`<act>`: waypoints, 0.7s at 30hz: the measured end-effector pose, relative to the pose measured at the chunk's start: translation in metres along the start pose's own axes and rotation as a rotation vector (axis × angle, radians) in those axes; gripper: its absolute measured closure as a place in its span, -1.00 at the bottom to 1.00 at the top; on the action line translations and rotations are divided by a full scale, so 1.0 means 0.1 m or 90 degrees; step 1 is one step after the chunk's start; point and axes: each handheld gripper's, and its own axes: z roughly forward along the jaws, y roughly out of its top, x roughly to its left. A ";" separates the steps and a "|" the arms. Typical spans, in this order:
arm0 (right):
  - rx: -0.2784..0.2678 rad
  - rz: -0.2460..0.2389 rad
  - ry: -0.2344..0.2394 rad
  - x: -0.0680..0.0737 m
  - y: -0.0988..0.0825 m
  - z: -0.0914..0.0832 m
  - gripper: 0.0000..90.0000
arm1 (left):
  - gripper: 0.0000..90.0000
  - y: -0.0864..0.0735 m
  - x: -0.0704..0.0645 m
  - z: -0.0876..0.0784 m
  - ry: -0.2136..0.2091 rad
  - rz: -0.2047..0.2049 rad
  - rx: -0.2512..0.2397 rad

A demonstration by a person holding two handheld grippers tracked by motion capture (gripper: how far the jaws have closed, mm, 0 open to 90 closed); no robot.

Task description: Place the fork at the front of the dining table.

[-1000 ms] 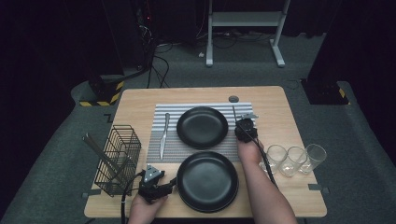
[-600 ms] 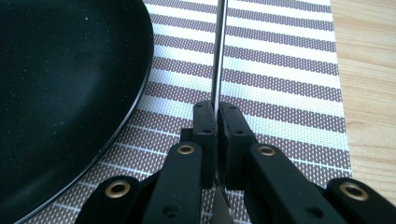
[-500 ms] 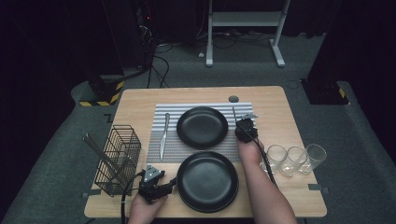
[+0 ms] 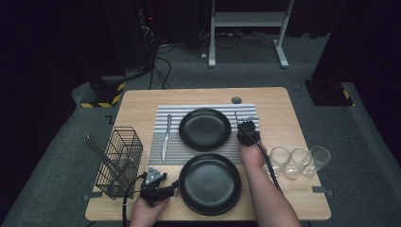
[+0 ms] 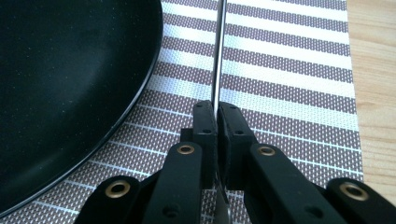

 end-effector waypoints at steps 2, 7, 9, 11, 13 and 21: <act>0.008 0.001 -0.002 0.00 -0.01 0.01 0.91 | -0.14 0.00 0.00 0.00 -0.001 -0.001 -0.001; 0.005 -0.006 -0.005 -0.01 -0.03 0.03 0.91 | -0.14 0.00 0.01 0.00 -0.003 0.000 -0.001; 0.006 -0.005 -0.005 -0.01 -0.03 0.03 0.91 | -0.14 0.00 0.01 0.00 -0.003 0.000 -0.001; 0.006 -0.004 -0.005 -0.01 -0.03 0.03 0.91 | -0.14 0.00 0.01 0.00 -0.003 0.000 -0.001; 0.005 -0.003 -0.005 -0.01 -0.03 0.03 0.91 | -0.14 0.00 0.01 0.00 -0.003 0.000 -0.001; 0.001 0.012 0.001 0.00 -0.03 0.03 0.88 | -0.14 0.00 0.01 0.00 -0.005 -0.001 -0.001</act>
